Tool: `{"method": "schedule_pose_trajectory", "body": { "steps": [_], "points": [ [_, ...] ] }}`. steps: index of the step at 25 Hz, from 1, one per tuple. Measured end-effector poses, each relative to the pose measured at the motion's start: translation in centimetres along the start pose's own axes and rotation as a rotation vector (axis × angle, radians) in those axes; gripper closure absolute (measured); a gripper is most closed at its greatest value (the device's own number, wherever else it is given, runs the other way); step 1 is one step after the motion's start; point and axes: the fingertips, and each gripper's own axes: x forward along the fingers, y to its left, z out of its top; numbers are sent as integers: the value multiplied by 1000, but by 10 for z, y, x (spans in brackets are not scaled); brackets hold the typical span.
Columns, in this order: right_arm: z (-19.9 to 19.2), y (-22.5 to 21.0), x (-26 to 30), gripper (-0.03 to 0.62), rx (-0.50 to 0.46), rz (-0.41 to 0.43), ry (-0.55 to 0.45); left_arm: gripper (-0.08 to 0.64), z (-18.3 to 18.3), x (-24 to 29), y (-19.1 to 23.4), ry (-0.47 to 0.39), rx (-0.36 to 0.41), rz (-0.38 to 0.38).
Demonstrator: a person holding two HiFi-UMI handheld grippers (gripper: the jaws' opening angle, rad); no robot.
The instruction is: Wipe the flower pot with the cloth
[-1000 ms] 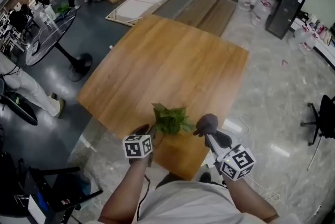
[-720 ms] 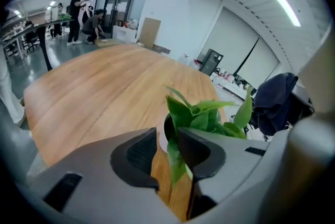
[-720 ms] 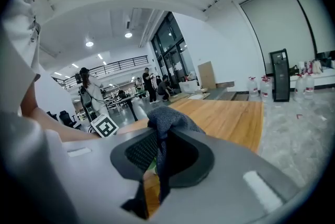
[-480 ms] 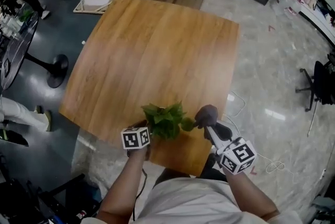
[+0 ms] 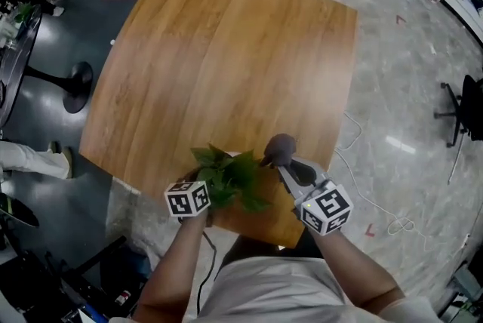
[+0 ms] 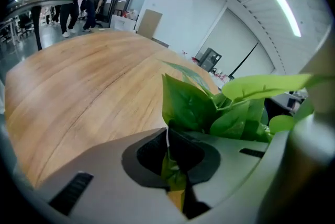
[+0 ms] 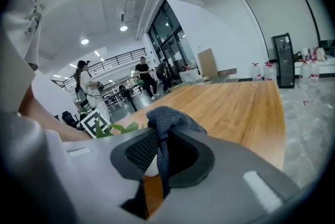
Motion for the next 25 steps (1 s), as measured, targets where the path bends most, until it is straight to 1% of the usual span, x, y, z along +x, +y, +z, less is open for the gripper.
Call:
{"method": "schedule_pose_trajectory", "body": {
  "steps": [2,3,6,7,9,11,12,13,14,15,17,18,19,20,22,25],
  "points": [
    [-18,5,29,540,9,40,19,537,-5,5,6,-36,-18,-25],
    [-30,10,42,540,25,59,31,535,-11,6,9,-45,-39,-35],
    [-64,33,76,540,72,115,70,531,-26,11,14,-49,-108,-68],
    [-68,42,86,540,77,136,69,529,-26,17,14,-52,-119,-80],
    [-62,62,96,540,81,187,38,529,-27,28,12,-58,-150,-98],
    [-55,85,96,540,83,241,5,526,-33,34,15,-63,-200,-110],
    [-56,90,95,540,86,254,0,525,-35,35,16,-64,-224,-116],
    [-62,88,95,540,93,246,2,523,-37,35,17,-63,-238,-119],
    [-71,77,96,540,107,215,9,522,-39,34,18,-61,-242,-118],
    [-83,59,96,540,130,165,19,520,-40,33,19,-59,-240,-116],
    [-112,18,94,541,187,56,43,520,-40,32,19,-58,-228,-119],
    [-124,1,93,541,213,15,58,520,-39,32,17,-61,-218,-120],
    [-133,-9,92,541,235,-7,71,520,-38,33,17,-63,-201,-118],
    [-135,-11,91,541,250,-9,76,520,-37,34,16,-63,-172,-113],
    [-122,9,88,541,246,42,55,520,-36,34,13,-63,-83,-98],
    [-88,60,79,541,238,188,-9,517,-34,31,6,-60,61,-73]
  ]
}}
